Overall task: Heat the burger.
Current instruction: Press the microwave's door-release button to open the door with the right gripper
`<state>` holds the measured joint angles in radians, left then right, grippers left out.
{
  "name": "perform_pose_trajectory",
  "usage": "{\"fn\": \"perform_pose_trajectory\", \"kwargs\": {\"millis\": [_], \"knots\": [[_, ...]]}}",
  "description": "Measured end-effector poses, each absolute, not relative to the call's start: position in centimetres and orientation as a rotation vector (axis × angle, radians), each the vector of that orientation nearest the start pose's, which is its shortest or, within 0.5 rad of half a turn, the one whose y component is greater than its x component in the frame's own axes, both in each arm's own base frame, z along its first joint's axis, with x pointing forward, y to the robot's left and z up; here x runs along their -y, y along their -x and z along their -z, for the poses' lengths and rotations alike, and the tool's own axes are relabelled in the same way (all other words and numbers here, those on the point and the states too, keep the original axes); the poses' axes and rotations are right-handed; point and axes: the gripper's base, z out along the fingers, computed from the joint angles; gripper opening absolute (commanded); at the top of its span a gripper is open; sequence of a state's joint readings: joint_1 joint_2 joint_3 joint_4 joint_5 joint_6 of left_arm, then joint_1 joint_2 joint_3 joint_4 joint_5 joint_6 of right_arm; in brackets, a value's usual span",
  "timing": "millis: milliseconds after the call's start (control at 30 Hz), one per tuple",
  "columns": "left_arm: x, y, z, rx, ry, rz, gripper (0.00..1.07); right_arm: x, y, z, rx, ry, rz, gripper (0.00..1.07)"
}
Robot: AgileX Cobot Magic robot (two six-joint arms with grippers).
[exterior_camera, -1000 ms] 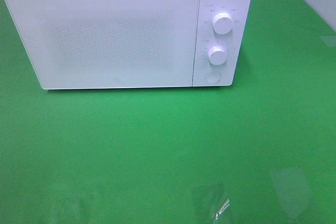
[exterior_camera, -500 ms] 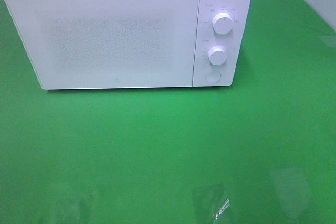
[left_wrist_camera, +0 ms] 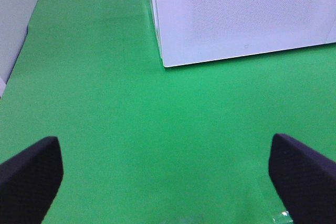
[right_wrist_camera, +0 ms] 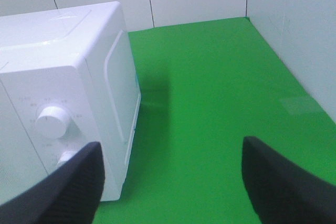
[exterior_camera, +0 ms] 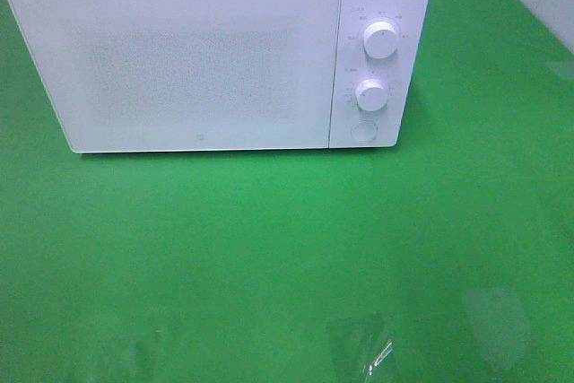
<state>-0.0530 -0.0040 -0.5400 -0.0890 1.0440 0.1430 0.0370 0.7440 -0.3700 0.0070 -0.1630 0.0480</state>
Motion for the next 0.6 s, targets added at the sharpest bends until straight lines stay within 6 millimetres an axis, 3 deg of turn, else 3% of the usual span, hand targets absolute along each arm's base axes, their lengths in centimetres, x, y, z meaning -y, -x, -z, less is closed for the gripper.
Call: {"fn": "perform_pose_trajectory", "kwargs": {"millis": [133, 300, 367, 600], "knots": [[0.6, 1.0, -29.0, -1.971, -0.199, 0.047, 1.0, -0.7, -18.3, -27.6, -1.614, -0.016, -0.068, 0.7], [0.6, 1.0, -29.0, -1.971, -0.199, 0.047, 1.0, -0.7, -19.6, -26.9, -1.599, -0.016, -0.068, 0.7], [0.6, 1.0, -29.0, -1.971, -0.199, 0.047, 1.0, -0.7, -21.0, -25.5, -1.588, -0.015, -0.055, 0.7], [0.6, 1.0, -29.0, -1.971, -0.199, 0.047, 1.0, -1.9, -22.2, -23.3, -1.589, -0.013, -0.037, 0.7]]}}
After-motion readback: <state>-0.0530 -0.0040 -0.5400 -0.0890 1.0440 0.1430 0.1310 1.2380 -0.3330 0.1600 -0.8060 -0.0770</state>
